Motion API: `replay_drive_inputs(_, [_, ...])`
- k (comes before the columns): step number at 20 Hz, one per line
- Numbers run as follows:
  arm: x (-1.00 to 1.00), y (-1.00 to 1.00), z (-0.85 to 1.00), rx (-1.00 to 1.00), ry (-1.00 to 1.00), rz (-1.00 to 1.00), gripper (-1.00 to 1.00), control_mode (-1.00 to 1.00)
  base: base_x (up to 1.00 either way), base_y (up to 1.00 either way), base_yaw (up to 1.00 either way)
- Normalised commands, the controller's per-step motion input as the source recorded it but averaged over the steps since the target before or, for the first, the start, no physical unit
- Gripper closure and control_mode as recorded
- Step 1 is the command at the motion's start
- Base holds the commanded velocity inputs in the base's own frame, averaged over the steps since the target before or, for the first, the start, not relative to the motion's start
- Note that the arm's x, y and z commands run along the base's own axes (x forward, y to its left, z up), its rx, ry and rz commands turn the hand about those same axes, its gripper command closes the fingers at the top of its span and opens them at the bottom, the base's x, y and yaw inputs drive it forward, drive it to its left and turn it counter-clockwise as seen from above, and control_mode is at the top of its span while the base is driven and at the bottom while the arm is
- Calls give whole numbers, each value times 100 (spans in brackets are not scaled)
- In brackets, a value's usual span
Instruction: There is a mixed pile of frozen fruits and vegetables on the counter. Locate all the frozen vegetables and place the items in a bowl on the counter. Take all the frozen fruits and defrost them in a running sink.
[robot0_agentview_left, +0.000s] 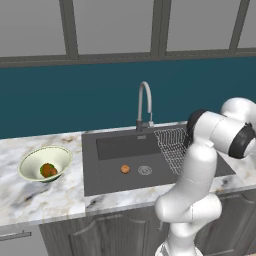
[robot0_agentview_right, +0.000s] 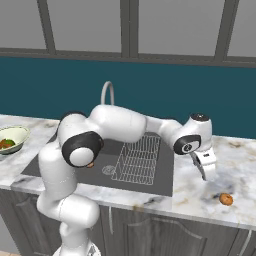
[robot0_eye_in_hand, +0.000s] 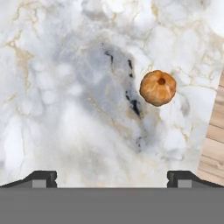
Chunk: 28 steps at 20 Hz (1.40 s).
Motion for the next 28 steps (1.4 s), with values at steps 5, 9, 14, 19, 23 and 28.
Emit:
replay_drive_inputs(5, [0,-18,-1,4,3,0,-100,-100,0,0,0])
replay_drive_inputs(9, [0,-18,-1,3,0,0,-100,-100,0,0,0])
replay_drive_inputs(14, [-2,-19,-2,2,0,0,-100,-100,0,0,0])
replay_drive_inputs(19, [-4,-15,-4,2,0,0,-100,-100,0,0,0])
replay_drive_inputs(23, [-5,-13,-10,0,0,0,-100,-100,0,0,0])
replay_drive_inputs(28, [-9,-11,-19,0,0,0,-100,-100,0,0,0])
